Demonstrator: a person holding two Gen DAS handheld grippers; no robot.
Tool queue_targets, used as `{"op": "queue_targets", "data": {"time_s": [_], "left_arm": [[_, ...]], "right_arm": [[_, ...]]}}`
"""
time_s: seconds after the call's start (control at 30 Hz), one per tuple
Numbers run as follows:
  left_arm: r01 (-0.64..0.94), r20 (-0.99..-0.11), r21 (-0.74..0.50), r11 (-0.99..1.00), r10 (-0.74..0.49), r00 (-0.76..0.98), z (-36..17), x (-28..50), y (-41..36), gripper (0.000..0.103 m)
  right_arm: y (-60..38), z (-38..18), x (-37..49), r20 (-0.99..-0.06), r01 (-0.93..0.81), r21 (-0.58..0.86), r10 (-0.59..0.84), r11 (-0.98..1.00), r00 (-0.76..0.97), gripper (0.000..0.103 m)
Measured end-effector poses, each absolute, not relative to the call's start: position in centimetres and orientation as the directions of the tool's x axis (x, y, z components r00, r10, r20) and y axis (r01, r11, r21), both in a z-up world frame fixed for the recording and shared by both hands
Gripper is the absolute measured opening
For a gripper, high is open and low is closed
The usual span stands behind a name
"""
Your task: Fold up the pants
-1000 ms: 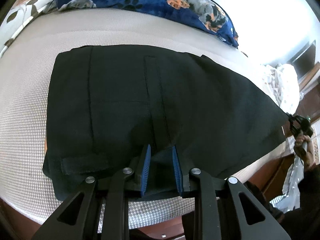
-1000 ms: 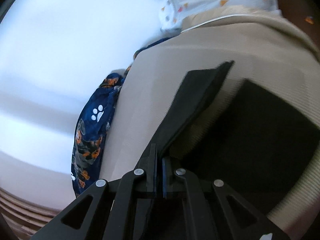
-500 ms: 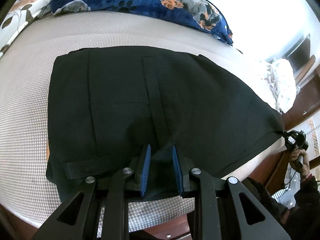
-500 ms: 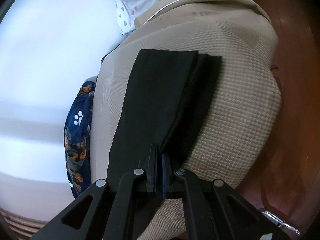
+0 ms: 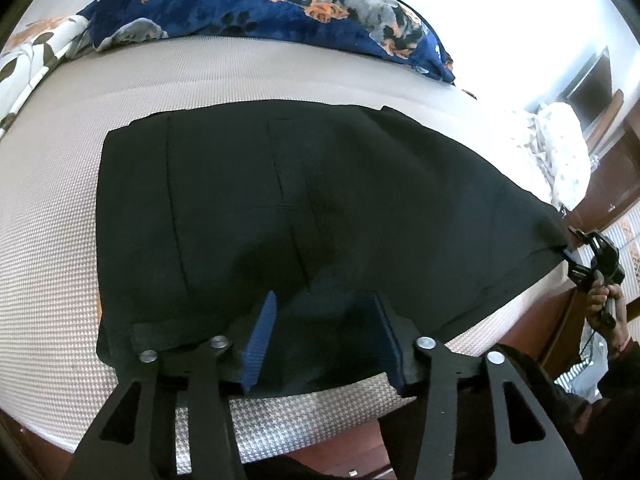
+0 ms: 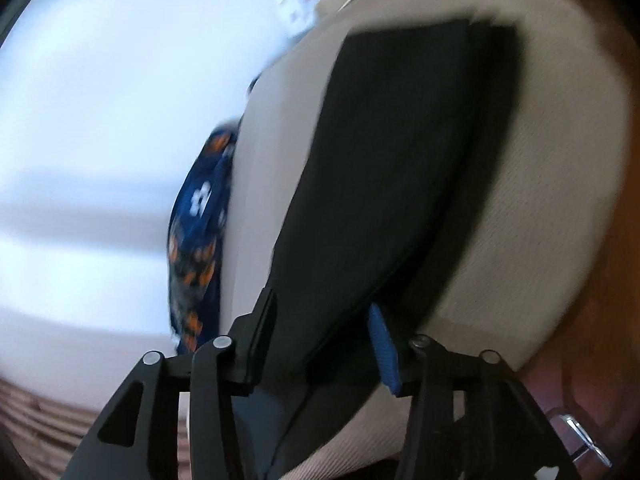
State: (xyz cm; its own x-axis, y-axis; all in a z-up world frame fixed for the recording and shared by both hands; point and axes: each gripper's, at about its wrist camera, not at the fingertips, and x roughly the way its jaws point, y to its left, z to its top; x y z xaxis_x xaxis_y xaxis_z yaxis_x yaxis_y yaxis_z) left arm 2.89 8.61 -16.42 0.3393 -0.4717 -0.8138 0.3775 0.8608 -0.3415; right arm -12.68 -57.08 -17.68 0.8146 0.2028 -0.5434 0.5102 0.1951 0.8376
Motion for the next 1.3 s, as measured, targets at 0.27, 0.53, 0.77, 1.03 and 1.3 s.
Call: {"op": "queue_targets", "data": {"time_s": [0.27, 0.53, 0.77, 1.03, 1.3], "left_arm": [[0.341, -0.788, -0.375, 0.862, -0.490, 0.373, -15.9, 2.3, 9.4, 0.060], [0.312, -0.784, -0.384, 0.869, -0.486, 0.386, -15.5, 2.6, 10.5, 0.060], [0.284, -0.775, -0.398, 0.872, -0.485, 0.406, -15.2, 2.9, 11.7, 0.062], [0.293, -0.779, -0.390, 0.873, -0.483, 0.400, -15.2, 2.6, 11.2, 0.062], [0.296, -0.782, -0.398, 0.868, -0.490, 0.385, -15.5, 2.3, 10.9, 0.062]], "right_arm": [[-49.5, -18.6, -8.2, -0.534, 0.461, 0.843, 0.330, 0.277, 0.779, 0.045], [-47.7, -18.6, -8.8, -0.583, 0.504, 0.811, 0.346, 0.297, 0.735, 0.005], [-48.3, -19.8, -11.6, -0.627, 0.571, 0.779, 0.347, 0.261, 0.697, 0.000], [-46.7, -19.1, -10.9, -0.578, 0.535, 0.815, 0.381, 0.224, 0.722, 0.020], [-39.2, -18.8, -7.4, -0.500, 0.448, 0.863, 0.531, 0.234, 0.684, 0.040]]}}
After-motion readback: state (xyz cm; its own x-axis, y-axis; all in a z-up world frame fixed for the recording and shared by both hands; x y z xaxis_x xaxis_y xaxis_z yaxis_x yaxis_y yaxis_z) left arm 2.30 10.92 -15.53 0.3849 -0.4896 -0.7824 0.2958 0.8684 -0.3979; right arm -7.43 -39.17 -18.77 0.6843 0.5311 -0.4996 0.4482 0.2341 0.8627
